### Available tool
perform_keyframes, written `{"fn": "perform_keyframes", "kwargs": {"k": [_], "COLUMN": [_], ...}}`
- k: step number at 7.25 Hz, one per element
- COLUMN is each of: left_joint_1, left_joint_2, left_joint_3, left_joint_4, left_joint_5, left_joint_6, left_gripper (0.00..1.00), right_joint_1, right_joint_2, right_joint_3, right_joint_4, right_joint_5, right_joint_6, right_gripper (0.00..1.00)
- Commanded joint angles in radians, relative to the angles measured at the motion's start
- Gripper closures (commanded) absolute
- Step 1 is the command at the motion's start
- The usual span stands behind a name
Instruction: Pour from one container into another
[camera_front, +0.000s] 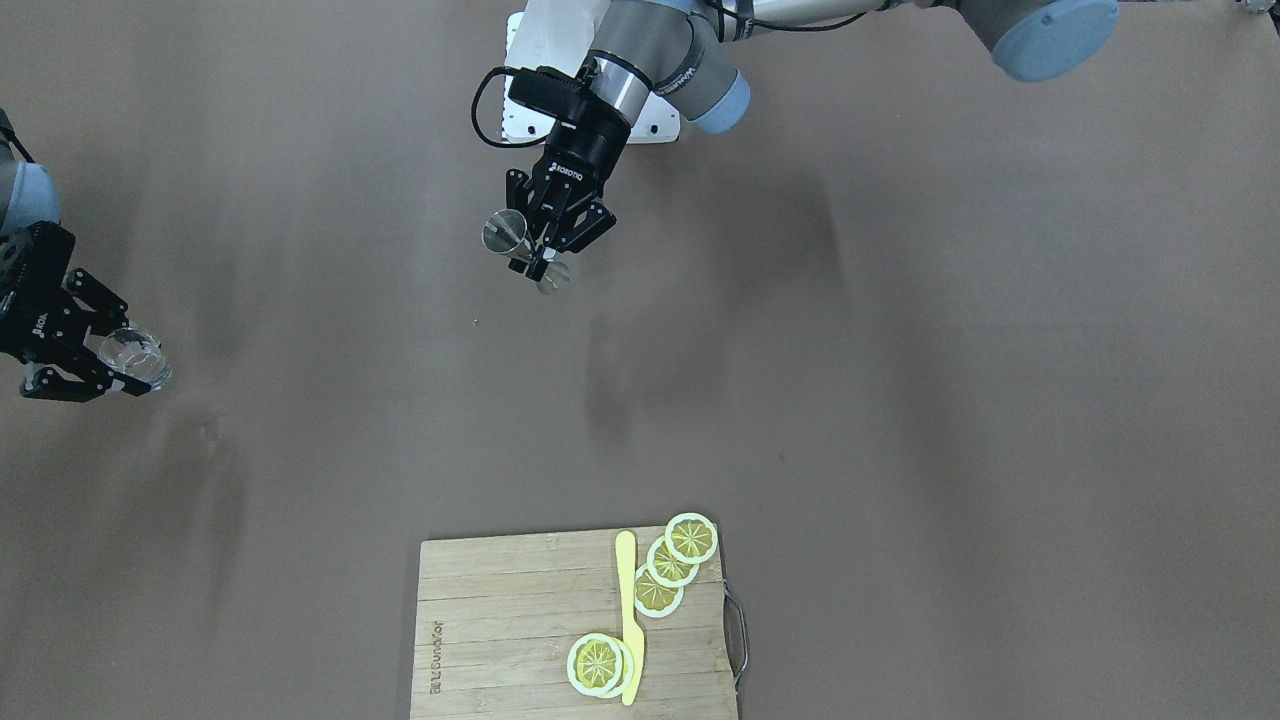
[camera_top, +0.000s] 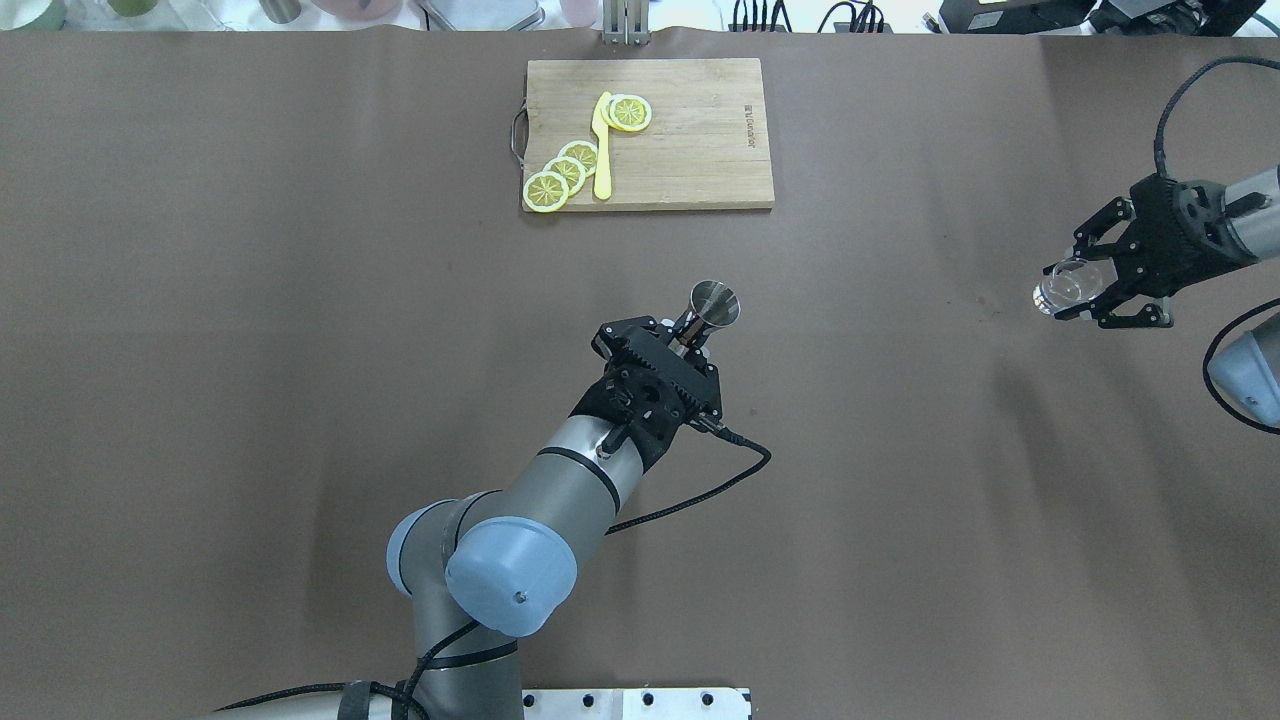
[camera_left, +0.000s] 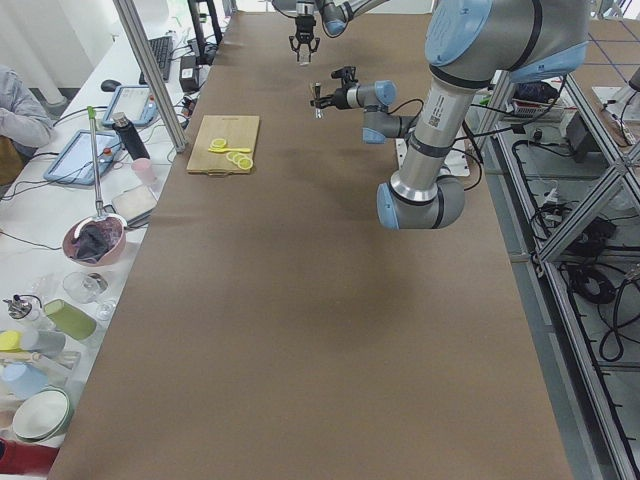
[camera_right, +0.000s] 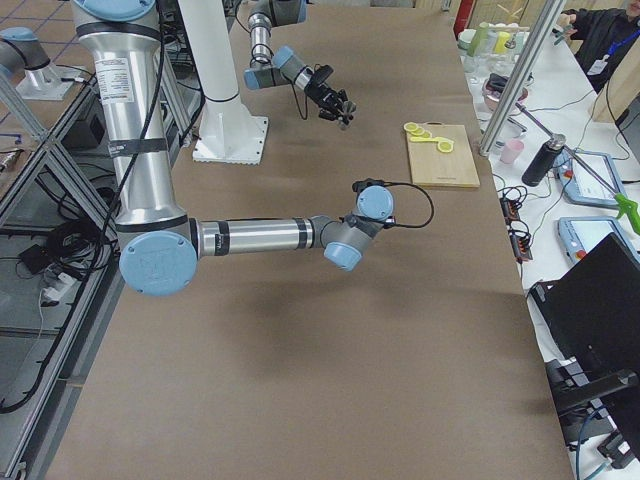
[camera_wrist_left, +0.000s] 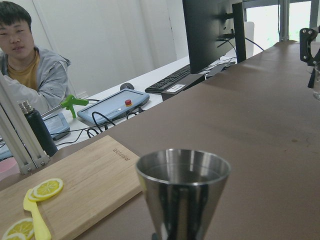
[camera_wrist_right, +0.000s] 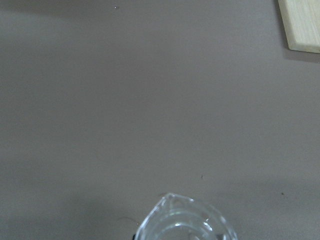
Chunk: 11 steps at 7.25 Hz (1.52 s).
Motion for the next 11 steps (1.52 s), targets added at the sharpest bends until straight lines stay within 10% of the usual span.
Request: {"fn": "perform_keyframes", "kwargs": {"k": [1,11], "left_joint_1": [0.0,-0.073], "left_joint_2": [-0.001,0.27], "left_joint_3": [-0.001,-0.005], "left_joint_4": [-0.002,-0.42], "left_joint_5": [0.0,0.052], "left_joint_6": [0.0,-0.008], "left_gripper": [1.0,1.0], "right_joint_1": [0.0,-0.008], "right_joint_2": [-0.003,0.014], "right_joint_3": [-0.024,-0.176], "right_joint_4": [0.041,0.291], "right_joint_5": [0.002,-0.005], "right_joint_6": [-0.001,0.037], "right_gripper": [1.0,1.0]}}
